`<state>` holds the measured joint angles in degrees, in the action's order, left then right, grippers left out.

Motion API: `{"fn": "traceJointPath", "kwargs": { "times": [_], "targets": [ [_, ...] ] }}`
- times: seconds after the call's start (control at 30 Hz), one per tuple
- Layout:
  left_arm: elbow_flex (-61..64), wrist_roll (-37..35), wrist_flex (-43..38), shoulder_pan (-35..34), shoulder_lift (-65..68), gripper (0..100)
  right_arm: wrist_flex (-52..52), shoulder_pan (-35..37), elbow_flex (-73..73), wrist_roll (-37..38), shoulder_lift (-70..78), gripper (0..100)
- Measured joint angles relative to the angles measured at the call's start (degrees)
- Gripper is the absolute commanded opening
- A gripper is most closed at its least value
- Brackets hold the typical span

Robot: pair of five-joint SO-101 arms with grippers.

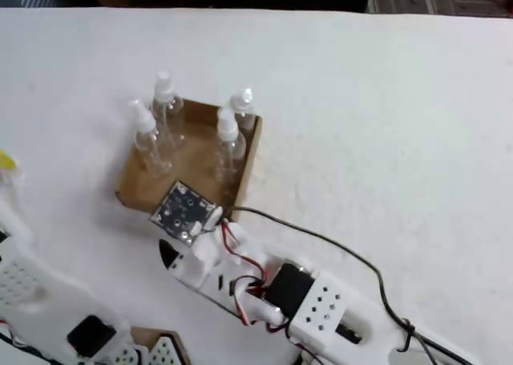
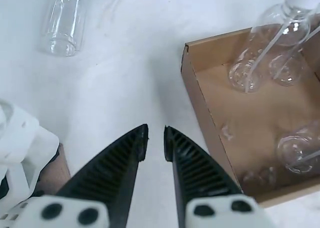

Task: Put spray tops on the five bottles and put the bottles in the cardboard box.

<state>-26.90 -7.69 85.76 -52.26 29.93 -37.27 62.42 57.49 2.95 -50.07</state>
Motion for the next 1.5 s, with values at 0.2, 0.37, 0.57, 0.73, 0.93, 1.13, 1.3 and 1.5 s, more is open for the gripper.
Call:
{"fn": "traceJointPath", "kwargs": {
  "times": [0.2,0.37,0.57,0.73,0.93,1.13,1.3,1.5],
  "targets": [
    [-14.8,0.0,2.4,0.1,12.6,27,0.0,0.1,0.0,0.0,0.0,3.2],
    [-27.5,0.0,5.2,0.2,23.2,26,0.0,0.1,0.0,0.0,0.0,3.2],
    [-40.4,-0.2,7.9,2.2,34.6,26,0.0,0.1,0.0,0.0,0.0,3.2],
    [-48.5,-0.2,9.5,3.8,41.1,22,0.0,0.1,0.0,0.0,0.0,3.2],
    [-56.7,-0.2,13.8,4.0,43.8,5,0.0,0.1,0.0,0.0,0.0,3.2],
    [-59.2,-0.2,15.8,4.2,43.8,2,0.0,0.1,0.0,0.0,0.0,3.2],
    [-59.2,-0.2,16.2,4.3,43.8,2,0.0,0.1,0.0,0.0,0.0,3.2],
    [-54.9,-0.2,16.2,4.3,40.2,2,-1.1,0.1,0.0,0.0,0.0,3.2]
  ]
}}
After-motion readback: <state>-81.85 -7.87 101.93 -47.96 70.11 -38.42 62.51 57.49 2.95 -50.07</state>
